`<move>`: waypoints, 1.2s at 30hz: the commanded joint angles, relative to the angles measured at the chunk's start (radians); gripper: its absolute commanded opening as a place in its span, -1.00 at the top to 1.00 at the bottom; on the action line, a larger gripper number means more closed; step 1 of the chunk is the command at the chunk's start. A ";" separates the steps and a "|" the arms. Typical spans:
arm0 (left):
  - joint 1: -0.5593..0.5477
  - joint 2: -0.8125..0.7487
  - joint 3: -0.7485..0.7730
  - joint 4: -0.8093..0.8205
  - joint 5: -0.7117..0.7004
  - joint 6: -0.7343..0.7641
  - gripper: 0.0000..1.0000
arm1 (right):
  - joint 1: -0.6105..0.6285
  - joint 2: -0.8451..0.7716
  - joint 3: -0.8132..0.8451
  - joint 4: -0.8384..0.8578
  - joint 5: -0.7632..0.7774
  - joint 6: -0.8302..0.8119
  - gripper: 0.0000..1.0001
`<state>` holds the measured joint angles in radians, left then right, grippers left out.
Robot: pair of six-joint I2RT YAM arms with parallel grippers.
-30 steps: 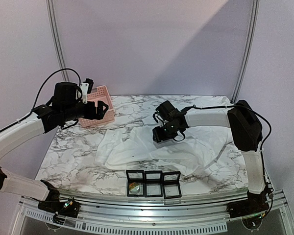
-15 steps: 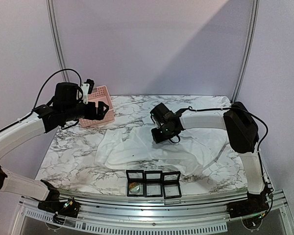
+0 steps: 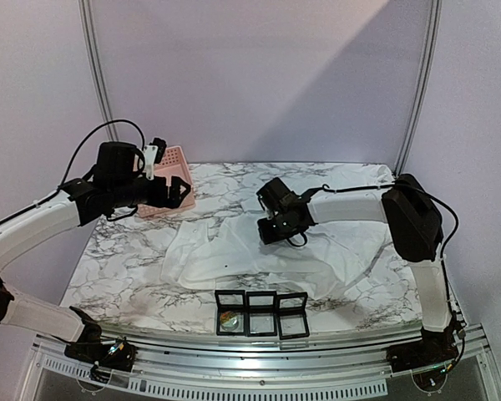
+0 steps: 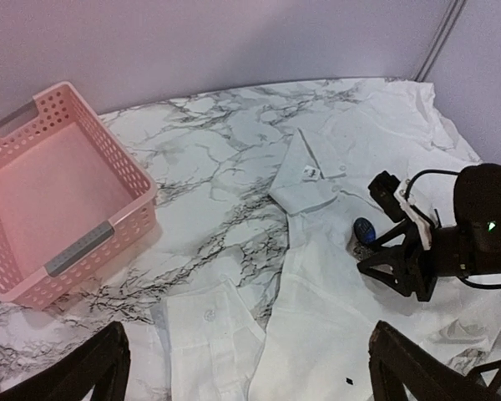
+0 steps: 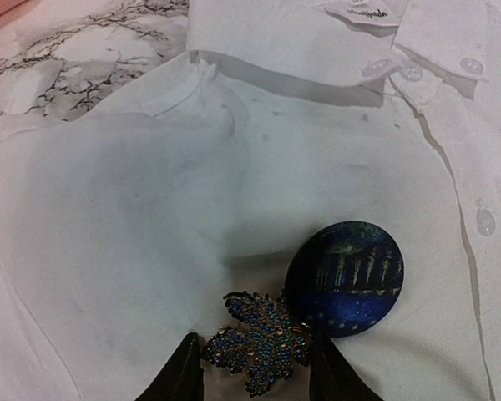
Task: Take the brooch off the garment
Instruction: Pick up the brooch from the flattened clothing.
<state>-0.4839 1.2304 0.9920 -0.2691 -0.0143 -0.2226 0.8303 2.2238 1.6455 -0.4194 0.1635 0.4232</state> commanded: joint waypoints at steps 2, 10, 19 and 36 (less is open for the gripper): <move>-0.034 0.029 -0.004 0.003 0.113 0.044 -0.99 | -0.015 -0.073 -0.129 0.112 -0.267 0.037 0.33; -0.115 0.104 0.019 0.001 0.255 0.086 -0.99 | -0.104 -0.162 -0.312 0.334 -0.575 0.066 0.34; -0.144 0.196 0.022 0.075 0.400 0.112 -0.95 | -0.218 -0.221 -0.455 0.548 -0.862 0.049 0.34; -0.183 0.406 0.125 0.139 0.485 0.141 -0.93 | -0.244 -0.239 -0.476 0.662 -1.098 -0.033 0.32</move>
<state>-0.6537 1.5871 1.0958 -0.1627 0.4446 -0.0975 0.5888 2.0083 1.1843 0.1734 -0.8627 0.4076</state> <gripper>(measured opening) 0.964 0.388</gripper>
